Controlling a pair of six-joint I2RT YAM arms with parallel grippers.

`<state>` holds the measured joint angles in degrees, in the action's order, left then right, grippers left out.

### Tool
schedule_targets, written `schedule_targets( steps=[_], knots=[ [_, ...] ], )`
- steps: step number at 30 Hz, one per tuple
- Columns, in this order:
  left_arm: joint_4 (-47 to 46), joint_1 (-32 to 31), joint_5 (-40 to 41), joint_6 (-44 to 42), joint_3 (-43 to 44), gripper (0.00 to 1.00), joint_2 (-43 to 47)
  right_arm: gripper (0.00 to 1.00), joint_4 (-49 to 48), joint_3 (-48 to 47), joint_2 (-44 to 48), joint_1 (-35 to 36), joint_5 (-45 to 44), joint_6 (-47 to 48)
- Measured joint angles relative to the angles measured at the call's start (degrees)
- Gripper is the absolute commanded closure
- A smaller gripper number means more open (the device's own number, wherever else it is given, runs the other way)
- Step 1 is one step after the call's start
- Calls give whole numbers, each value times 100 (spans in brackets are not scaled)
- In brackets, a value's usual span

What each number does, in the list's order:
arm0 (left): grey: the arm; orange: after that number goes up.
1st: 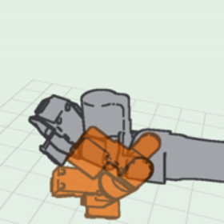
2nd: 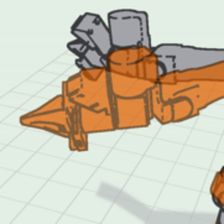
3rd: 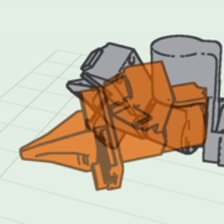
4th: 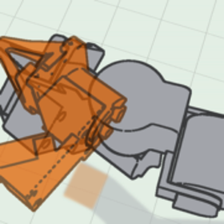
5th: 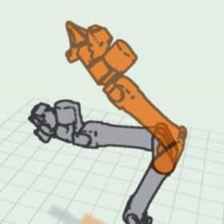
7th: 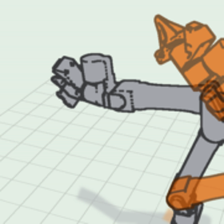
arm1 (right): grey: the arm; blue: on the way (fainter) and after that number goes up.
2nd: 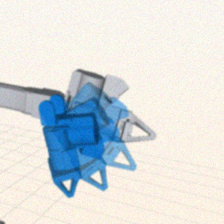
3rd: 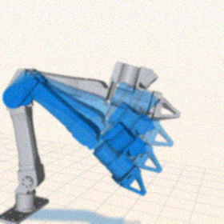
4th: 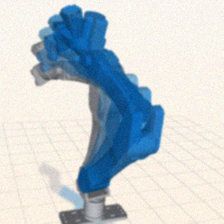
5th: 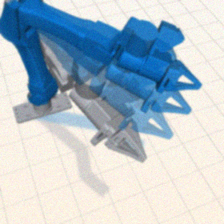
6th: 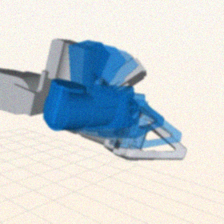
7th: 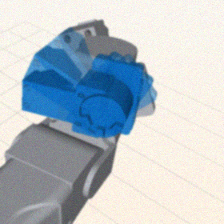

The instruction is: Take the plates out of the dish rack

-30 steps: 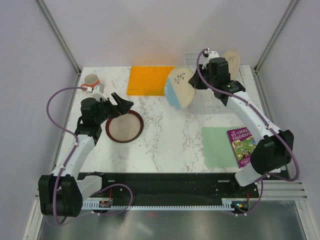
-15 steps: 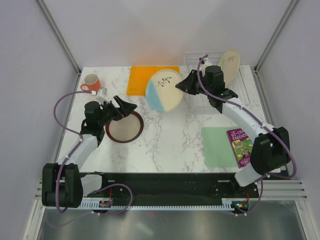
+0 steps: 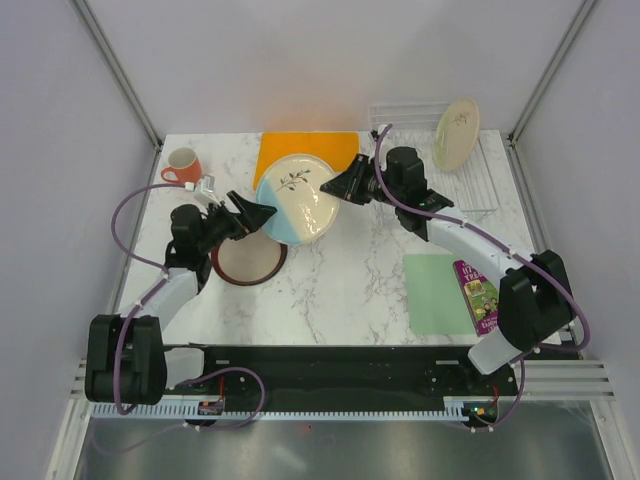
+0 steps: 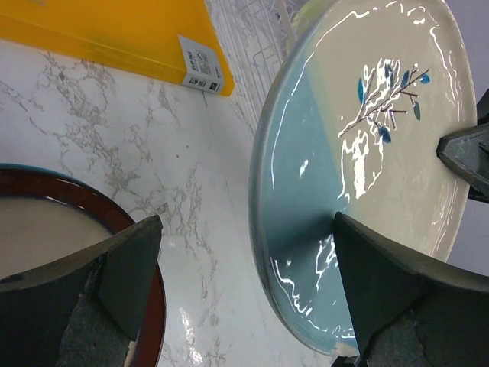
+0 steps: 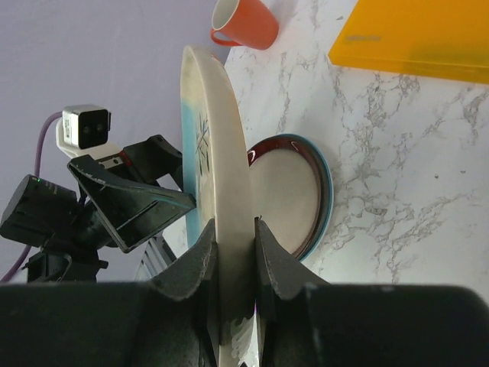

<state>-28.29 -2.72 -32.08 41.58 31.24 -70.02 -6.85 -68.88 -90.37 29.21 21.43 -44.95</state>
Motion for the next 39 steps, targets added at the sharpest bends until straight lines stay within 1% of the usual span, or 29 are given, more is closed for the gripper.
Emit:
schedule_targets(
  steps=[4,6,7,8,10,11,13,14,15,16,18,19,21,22,23,24,25,26,27,30,35,37,39],
  knots=[
    [-190,2,-4,76,-72,3,-74,100,-256,33,-85,96,63,-160],
    [-332,2,-4,125,-92,8,-129,100,-437,118,-142,105,79,-315],
    [-404,2,-7,164,-109,13,-157,100,-520,164,-173,118,92,-393],
    [-498,2,-7,199,-136,24,-186,100,-603,205,-210,133,105,-461],
    [-684,2,-37,337,-177,37,-229,100,-754,295,-271,170,133,-605],
    [-826,0,-81,400,-199,47,-254,100,-824,350,-302,190,146,-680],
    [-1058,0,-149,531,-238,60,-284,100,-970,450,-356,227,236,-839],
    [-1158,15,-149,647,-273,77,-295,100,-1036,511,-367,234,238,-916],
    [-1296,72,-208,857,-304,89,-308,100,-1108,553,-372,216,262,-997],
    [-1362,87,-223,999,-313,98,-315,100,-1169,581,-382,190,289,-1064],
    [-1655,166,-310,1670,-317,98,-284,100,-1250,632,-411,90,380,-1211],
    [-1703,170,-310,1825,-313,98,-251,100,-1342,645,-435,55,455,-1285],
    [-1661,181,-302,2011,-313,98,-168,96,-1456,645,-446,42,509,-1327],
    [-1582,188,-293,2004,-313,98,-96,93,-1482,645,-446,42,525,-1377],
    [-1478,188,-260,1974,-313,98,-24,68,-1499,645,-457,42,553,-1399],
    [-1272,188,-223,1912,-313,98,103,61,-1502,645,-466,42,581,-1423],
    [-1108,190,-192,1860,-310,98,205,60,-1504,645,-485,44,616,-1443],
    [-868,181,-146,1700,-295,98,367,51,-1491,645,-511,63,610,-1427],
    [-686,173,-105,1550,-273,98,487,47,-1447,645,-542,92,566,-1388],
    [-31,197,-72,1078,-170,98,857,45,-1274,645,-658,188,568,-1305],
    [1154,560,-87,518,151,98,1097,43,-883,573,-667,195,553,-964],
    [1532,732,223,76,210,98,1108,43,-739,511,-638,55,564,-822],
    [1941,938,542,-190,203,98,1058,43,-675,468,-522,-122,562,-717]
  ],
)
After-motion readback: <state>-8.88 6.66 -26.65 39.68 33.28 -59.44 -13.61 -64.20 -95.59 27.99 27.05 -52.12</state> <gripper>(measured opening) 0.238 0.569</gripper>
